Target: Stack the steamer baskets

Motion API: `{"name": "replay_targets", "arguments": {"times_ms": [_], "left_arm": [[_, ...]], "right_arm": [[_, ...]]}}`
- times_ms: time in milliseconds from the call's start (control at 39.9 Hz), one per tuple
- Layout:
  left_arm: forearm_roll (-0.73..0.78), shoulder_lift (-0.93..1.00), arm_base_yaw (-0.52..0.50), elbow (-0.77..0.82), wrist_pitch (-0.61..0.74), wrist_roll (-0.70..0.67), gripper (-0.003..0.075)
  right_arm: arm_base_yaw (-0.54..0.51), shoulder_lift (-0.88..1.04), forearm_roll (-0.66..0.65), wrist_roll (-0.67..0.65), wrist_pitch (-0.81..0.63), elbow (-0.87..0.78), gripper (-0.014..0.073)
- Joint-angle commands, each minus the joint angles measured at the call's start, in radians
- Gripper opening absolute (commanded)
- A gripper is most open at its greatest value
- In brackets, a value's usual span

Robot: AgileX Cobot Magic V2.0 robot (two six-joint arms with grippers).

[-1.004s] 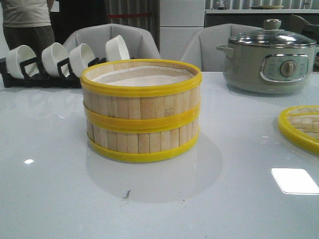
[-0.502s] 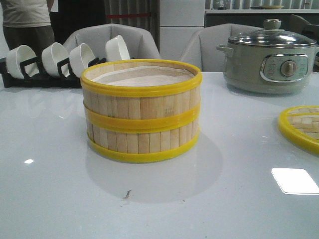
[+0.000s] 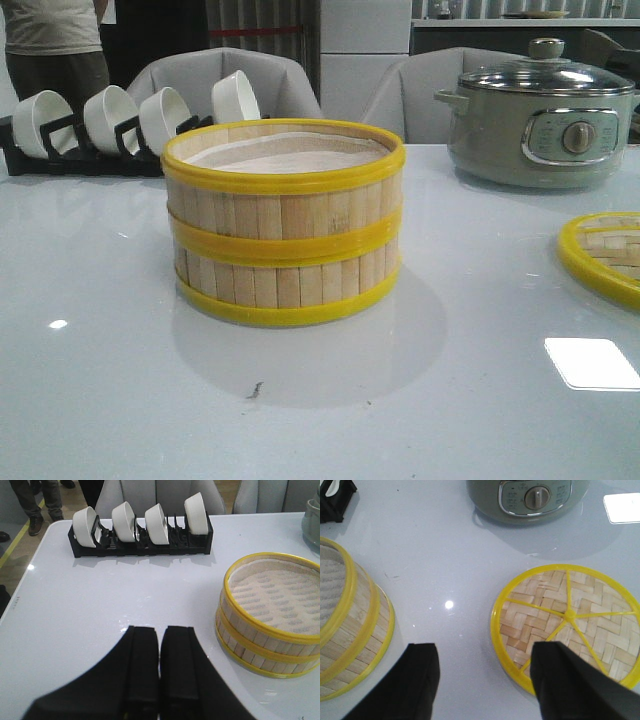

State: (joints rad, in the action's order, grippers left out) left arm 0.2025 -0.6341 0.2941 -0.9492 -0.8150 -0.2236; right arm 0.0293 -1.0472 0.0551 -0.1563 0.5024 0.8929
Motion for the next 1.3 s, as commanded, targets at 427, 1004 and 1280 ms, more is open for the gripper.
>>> {"name": "replay_targets", "arguments": {"times_ms": [427, 1004, 1280], "left_arm": [[0.011, -0.001, 0.005, -0.027, 0.082, -0.01, 0.0087], [0.011, -0.001, 0.005, -0.027, 0.082, -0.01, 0.0087], [0.011, -0.001, 0.005, -0.027, 0.082, -0.01, 0.0087]], "right_arm": [[0.002, -0.092, 0.011, 0.003, 0.093, 0.038, 0.0503], [-0.057, -0.252, 0.011, 0.087, 0.081, 0.038, 0.0503], [-0.194, -0.311, 0.011, 0.106, 0.03, 0.071, 0.0496]]}}
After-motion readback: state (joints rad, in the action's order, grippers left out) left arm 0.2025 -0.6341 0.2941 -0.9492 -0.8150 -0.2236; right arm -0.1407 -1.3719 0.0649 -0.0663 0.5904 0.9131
